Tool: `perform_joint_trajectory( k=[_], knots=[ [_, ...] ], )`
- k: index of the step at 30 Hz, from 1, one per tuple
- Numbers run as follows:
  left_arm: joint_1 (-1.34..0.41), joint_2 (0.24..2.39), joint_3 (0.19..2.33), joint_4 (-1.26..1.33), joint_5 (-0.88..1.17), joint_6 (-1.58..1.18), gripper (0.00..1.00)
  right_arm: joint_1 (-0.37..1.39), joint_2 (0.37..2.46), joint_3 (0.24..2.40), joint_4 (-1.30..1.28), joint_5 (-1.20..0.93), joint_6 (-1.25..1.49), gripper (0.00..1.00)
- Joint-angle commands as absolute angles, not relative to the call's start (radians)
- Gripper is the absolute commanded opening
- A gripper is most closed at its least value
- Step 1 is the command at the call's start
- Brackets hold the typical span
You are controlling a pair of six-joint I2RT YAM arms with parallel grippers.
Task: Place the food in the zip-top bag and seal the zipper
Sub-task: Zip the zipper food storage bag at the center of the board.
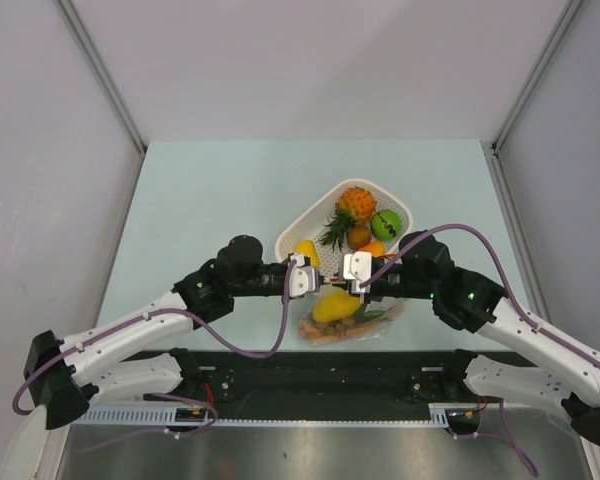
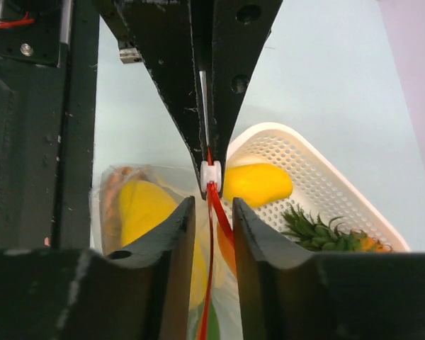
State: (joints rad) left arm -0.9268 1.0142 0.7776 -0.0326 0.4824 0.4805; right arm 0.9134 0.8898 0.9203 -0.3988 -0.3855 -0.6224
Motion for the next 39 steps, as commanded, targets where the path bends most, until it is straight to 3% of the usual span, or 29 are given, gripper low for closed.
perform_joint_trajectory(
  k=[1,6,16,19,23,26,39],
  knots=[
    [-0.922,0.994,0.784,-0.015,0.499,0.511,0.00,0.920,0.864,0.956,-0.345,-0.423,-0.617,0.38],
    [-0.922,1.000,0.798,-0.026,0.506,0.525,0.00,0.934,0.873,0.957,-0.310,-0.434,-0.612,0.43],
    [-0.922,0.997,0.807,-0.031,0.502,0.534,0.00,0.939,0.920,0.969,-0.298,-0.451,-0.607,0.40],
    [-0.922,0.994,0.807,-0.034,0.500,0.534,0.00,0.940,0.928,0.969,-0.287,-0.451,-0.606,0.31],
    [-0.922,0.980,0.796,-0.035,0.486,0.534,0.00,0.940,0.925,0.971,-0.305,-0.442,-0.604,0.09],
    [-0.922,0.953,0.775,-0.014,0.463,0.525,0.00,0.940,0.916,0.969,-0.344,-0.425,-0.614,0.01],
    [-0.922,0.816,0.710,0.026,0.422,0.529,0.00,0.853,0.848,0.971,-0.524,-0.388,-0.669,0.00]
  ],
)
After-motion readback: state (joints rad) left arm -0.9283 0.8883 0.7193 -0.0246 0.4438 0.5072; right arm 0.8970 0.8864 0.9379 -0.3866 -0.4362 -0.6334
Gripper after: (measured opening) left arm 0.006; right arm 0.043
